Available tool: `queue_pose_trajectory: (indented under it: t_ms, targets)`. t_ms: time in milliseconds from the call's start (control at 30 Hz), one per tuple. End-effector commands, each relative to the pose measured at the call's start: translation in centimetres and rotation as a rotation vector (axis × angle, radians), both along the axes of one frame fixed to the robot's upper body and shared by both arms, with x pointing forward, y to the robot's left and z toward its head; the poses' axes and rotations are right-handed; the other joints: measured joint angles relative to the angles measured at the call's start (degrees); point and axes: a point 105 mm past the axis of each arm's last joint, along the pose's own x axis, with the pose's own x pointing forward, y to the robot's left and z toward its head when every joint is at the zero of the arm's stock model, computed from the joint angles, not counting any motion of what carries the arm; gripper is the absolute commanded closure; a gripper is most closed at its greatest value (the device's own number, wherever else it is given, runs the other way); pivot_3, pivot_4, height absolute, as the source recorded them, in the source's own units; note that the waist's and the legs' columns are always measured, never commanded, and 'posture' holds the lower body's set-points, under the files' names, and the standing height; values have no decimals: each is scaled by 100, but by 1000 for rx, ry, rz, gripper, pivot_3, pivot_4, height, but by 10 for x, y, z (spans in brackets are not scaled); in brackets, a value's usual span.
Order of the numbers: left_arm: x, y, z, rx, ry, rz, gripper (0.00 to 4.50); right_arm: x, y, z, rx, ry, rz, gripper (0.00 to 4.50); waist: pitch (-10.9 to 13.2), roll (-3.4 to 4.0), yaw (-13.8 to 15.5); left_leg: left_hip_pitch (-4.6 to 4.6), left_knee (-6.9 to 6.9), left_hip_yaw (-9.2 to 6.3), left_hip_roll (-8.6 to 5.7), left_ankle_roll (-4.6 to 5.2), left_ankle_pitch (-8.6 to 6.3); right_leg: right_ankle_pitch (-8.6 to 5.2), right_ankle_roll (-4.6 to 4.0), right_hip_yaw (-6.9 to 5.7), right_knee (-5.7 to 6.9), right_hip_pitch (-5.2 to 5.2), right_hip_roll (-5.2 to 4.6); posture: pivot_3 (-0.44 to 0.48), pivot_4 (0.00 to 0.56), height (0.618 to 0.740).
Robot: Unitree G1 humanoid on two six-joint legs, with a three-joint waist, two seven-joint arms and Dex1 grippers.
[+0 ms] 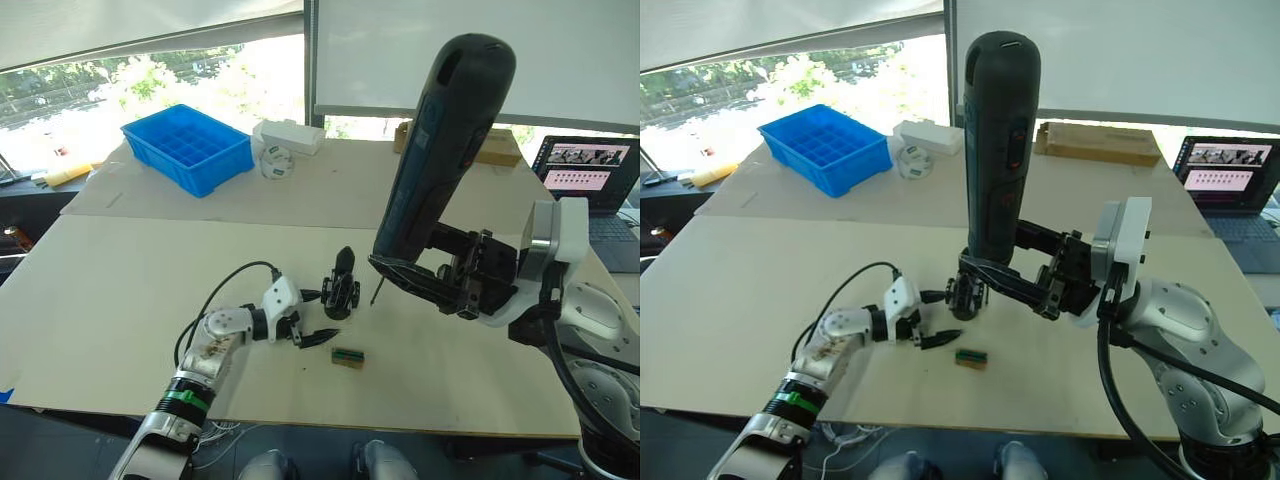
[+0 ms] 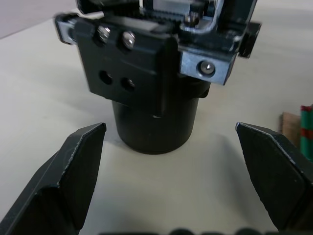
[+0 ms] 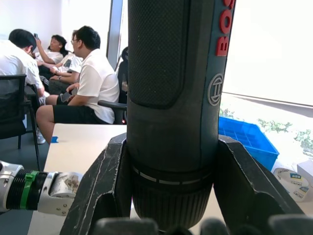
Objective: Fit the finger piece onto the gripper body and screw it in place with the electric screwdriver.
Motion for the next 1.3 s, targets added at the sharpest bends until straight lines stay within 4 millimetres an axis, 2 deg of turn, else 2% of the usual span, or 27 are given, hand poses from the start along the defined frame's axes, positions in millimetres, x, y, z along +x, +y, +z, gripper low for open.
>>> queue_pose_trajectory:
  t_ms: [33, 300, 500, 600, 700, 867, 1133, 1300]
  targets:
    - [5, -9, 5, -7, -44, 10, 11, -10, 3, 10, 10, -53, 34, 2589, 0, 0, 0, 0, 1, 0, 0, 0, 0, 0, 0, -1, 0, 0, 0, 0, 150, 740]
    - [10, -18, 4, -54, 5, 54, 11, -10, 5, 7, 8, -46, 26, 2589, 0, 0, 10, -1, 1, -2, -1, 3, 0, 1, 1, -2, -1, 2, -3, 0, 150, 740]
    - [7, -21, 0, -30, 9, 33, 11, -10, 5, 6, 11, -43, 20, 2589, 0, 0, 8, 0, 2, -4, -1, 6, 0, 2, 3, -3, -1, 4, -5, 0, 150, 740]
    - [6, -21, -2, -21, 14, 27, 896, -9, 5, 6, 13, -42, 18, 2589, 0, 0, 9, 0, 2, -4, -2, 7, 0, 2, 3, -3, -1, 4, -5, 0, 150, 740]
    - [5, -21, -3, -19, 18, 18, 2238, -9, 5, 6, 13, -41, 18, 2589, 0, 0, 7, 0, 2, -4, -2, 7, 0, 2, 3, -3, -2, 5, -6, 0, 150, 740]
    - [0, -22, 0, -46, 18, -42, 2235, -9, 5, 6, 10, -40, 17, 2589, 0, 0, 2, 0, 0, -5, -1, 7, 0, 2, 3, -4, -3, 5, -4, 0, 150, 740]
    - [-4, -21, 7, -23, 18, -234, 2235, -10, 4, 6, -4, -27, 27, 2589, 0, -1, 0, -1, -1, -5, -2, 7, 0, 2, 3, -6, -6, 4, -3, 0, 150, 740]
    - [8, -16, 7, 37, -22, -246, 2235, -13, 4, 4, -13, -13, 40, 2589, 1, -2, 5, -3, 0, -6, -2, 7, 0, 2, 2, -7, -8, 4, -3, 0, 150, 740]
